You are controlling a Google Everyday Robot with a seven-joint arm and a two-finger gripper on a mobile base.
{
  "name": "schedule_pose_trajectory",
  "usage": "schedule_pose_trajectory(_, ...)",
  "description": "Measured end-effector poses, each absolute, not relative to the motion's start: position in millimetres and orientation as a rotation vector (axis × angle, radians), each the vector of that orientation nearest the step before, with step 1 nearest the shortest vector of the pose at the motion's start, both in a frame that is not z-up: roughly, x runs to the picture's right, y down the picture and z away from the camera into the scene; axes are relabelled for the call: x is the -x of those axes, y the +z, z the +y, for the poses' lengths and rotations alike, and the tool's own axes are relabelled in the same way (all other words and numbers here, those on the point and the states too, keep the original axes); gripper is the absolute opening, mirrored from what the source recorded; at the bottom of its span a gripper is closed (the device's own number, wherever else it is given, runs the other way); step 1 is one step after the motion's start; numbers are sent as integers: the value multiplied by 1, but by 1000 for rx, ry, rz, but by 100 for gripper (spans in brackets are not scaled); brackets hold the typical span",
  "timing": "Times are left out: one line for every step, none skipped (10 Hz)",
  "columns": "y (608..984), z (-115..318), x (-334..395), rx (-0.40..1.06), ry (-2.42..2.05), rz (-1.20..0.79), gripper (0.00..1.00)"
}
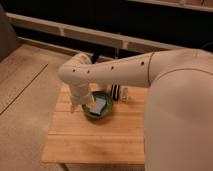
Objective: Knock the bottle over
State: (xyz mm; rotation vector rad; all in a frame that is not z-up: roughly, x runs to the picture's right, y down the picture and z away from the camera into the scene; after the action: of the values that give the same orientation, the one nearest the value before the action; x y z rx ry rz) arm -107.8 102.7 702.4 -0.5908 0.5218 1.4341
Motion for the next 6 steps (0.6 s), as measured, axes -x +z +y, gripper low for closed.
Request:
schedule_pose_trajectory(703, 102, 107, 590, 1435, 521, 65)
schedule_pose_trajectory(703, 101, 107, 589, 1435, 514, 65)
schedule_pose_trajectory(707, 90, 101, 575, 1434, 462, 65)
schedule_pose_trajectory(713, 73, 86, 539, 1434, 398, 65)
schedule_pose_trajectory(718, 57, 65, 499, 1436, 354, 65)
schedule_pose_trajectory(720, 41, 43, 455, 1439, 305, 65)
